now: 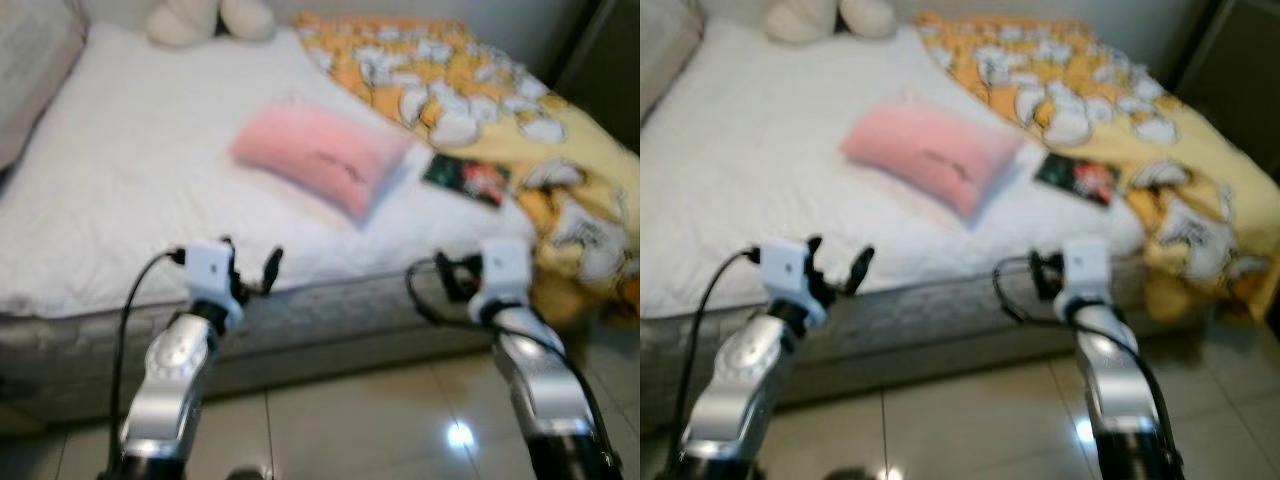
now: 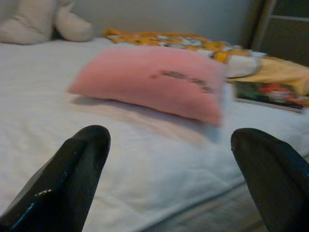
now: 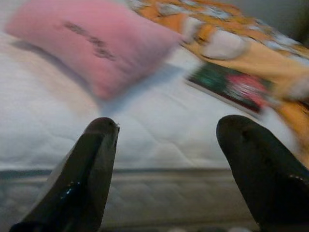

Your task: Clean up the room

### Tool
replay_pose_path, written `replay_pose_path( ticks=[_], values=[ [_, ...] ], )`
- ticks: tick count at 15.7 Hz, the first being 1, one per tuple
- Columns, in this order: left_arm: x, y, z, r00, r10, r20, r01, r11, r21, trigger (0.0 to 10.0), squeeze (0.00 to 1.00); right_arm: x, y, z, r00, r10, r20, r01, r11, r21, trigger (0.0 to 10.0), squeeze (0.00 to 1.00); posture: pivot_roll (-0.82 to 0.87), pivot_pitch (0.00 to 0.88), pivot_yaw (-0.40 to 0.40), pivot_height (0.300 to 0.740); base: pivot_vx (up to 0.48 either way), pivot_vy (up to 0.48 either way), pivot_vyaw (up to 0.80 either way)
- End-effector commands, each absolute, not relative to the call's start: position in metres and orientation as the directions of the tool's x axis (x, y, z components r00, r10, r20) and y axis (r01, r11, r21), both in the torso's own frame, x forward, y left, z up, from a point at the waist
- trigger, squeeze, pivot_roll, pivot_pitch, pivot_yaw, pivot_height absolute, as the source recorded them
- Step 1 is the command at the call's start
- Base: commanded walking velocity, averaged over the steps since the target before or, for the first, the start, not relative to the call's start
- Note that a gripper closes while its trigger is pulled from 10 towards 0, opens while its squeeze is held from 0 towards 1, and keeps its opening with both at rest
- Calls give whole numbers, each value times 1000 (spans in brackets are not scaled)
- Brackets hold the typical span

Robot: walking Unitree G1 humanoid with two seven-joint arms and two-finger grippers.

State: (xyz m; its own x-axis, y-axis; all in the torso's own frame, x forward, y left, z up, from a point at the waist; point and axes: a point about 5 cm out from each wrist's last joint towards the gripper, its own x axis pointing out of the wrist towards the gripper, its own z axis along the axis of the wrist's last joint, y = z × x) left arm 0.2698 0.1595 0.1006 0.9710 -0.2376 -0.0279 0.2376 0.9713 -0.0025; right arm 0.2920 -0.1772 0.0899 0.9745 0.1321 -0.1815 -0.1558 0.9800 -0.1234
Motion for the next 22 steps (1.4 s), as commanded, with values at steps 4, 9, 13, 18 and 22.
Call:
replay_pose_path(
  ticks=[4, 9, 13, 18, 22],
  values=[
    [270, 163, 103, 974, -226, -25, 226, 974, 0, 10000, 0, 288, -174, 90, 965, 199, -172, -228, 958, -172, 10000, 0, 9, 0, -33, 740, 442, 0, 0],
    [269, 164, 102, 974, -223, -29, 223, 975, 2, 10000, 0, 287, -177, 86, 972, 161, -172, -186, 973, -139, 10000, 0, 9, 0, -34, 740, 443, 0, 320],
    [269, 163, 102, 972, -232, -31, 233, 973, 4, 10000, 0, 284, -177, 87, 973, 176, -150, -196, 972, -133, 10000, 0, 4, 0, -28, 740, 444, 0, 0],
    [268, 173, 103, 981, -192, -23, 192, 981, 26, 10000, 0, 280, -173, 89, 966, 230, -121, -238, 970, -58, 10000, 0, 15, 0, -28, 740, 259, 0, 0],
    [262, 191, 102, 984, -176, -20, 177, 983, 52, 10000, 0, 288, -186, 93, 977, 188, -101, -192, 981, -40, 10000, 0, 23, 0, -22, 740, 0, 0, 0]
  ],
)
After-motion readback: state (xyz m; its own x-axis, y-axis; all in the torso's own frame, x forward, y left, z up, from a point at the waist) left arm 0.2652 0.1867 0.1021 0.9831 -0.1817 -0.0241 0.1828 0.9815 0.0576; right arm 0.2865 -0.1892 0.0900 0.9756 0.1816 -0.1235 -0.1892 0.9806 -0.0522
